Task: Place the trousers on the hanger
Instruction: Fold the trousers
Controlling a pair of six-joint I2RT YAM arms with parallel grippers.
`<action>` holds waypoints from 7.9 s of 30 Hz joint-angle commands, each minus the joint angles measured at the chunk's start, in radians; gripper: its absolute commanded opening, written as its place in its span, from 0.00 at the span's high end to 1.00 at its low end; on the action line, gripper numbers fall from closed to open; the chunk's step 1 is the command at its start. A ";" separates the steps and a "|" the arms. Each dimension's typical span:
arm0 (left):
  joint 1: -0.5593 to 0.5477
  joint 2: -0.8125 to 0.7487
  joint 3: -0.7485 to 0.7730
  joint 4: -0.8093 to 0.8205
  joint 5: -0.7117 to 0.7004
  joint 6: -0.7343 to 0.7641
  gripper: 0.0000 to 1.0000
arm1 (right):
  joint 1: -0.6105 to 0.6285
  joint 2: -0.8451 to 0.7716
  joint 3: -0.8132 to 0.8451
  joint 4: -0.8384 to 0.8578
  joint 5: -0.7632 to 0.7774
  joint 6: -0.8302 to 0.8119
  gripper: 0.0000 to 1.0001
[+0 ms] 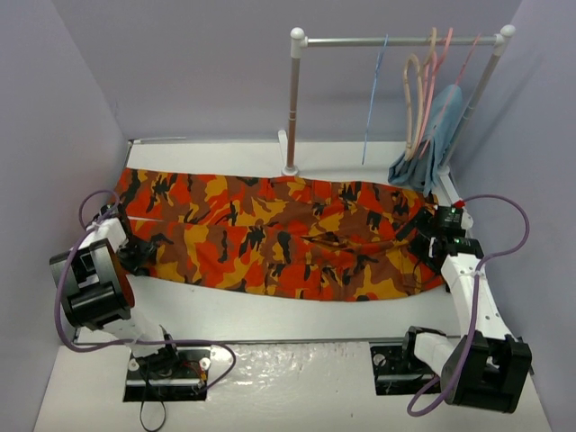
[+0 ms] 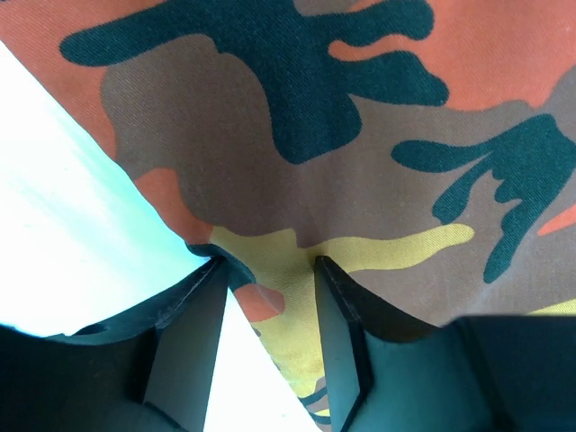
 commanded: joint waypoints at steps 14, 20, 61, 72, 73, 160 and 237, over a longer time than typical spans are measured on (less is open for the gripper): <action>0.008 -0.071 0.044 -0.037 0.054 0.096 1.00 | 0.011 -0.024 -0.061 -0.100 0.120 0.100 0.00; 0.001 -0.175 0.045 -0.067 0.063 0.101 1.00 | 0.038 0.005 -0.080 -0.172 0.198 0.225 0.00; 0.021 -0.274 0.207 -0.126 0.047 0.087 1.00 | 0.039 0.152 0.064 -0.140 0.315 0.246 1.00; 0.064 -0.490 0.318 -0.237 -0.076 0.095 1.00 | 0.016 -0.065 0.271 -0.342 0.367 0.200 1.00; 0.064 -0.507 0.317 -0.256 -0.095 0.097 1.00 | 0.018 -0.080 0.286 -0.373 0.391 0.199 1.00; -0.263 0.545 1.218 0.305 0.142 0.419 0.22 | -0.024 0.481 0.583 0.165 0.069 -0.049 0.22; -0.123 -0.101 0.272 -0.081 -0.071 0.267 0.34 | 0.568 0.378 0.272 0.176 -0.031 -0.222 0.20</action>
